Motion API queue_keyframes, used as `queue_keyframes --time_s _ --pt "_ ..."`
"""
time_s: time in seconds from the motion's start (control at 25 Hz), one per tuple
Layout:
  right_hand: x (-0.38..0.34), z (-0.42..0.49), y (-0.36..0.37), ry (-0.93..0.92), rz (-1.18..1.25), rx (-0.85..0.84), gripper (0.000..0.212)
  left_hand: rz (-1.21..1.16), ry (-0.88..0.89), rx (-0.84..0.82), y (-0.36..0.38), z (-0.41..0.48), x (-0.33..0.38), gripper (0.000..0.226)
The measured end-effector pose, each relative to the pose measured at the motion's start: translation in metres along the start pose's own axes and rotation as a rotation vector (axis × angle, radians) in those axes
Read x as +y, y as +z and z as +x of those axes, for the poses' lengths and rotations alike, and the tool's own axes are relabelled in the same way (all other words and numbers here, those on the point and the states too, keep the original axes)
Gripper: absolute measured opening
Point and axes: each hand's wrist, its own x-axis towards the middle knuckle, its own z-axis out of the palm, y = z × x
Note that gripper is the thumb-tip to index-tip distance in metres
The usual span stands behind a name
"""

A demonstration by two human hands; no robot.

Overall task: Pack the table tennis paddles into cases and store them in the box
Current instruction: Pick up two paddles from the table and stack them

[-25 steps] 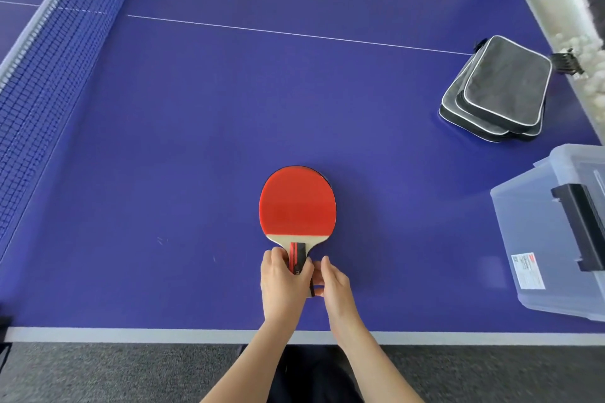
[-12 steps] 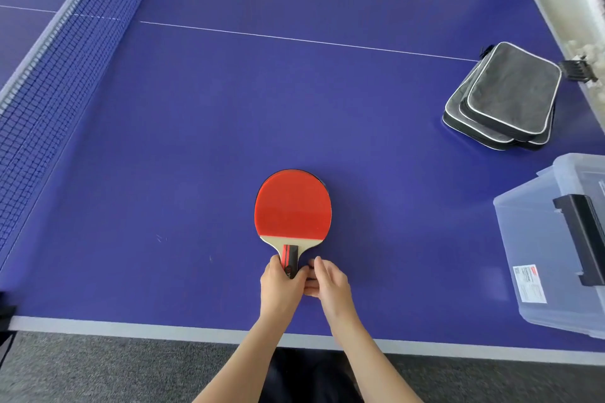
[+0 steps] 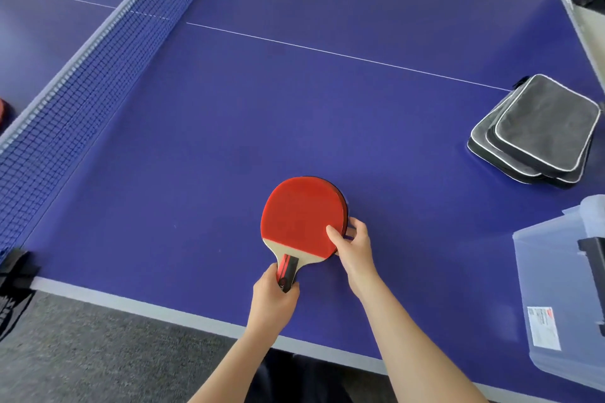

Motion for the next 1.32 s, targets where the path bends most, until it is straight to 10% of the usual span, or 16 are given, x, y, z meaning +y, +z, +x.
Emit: queue_keyframes --time_s 0.84,1.32 --pt "-0.056 -0.039 0.322 -0.069 -0.050 -0.155 0.050 0.038 0.041 0.275 -0.300 0.079 -0.080 0.022" --pt "-0.045 -0.033 0.361 -0.088 -0.320 -0.022 0.054 0.144 0.066 0.259 -0.325 0.110 -0.109 0.031"
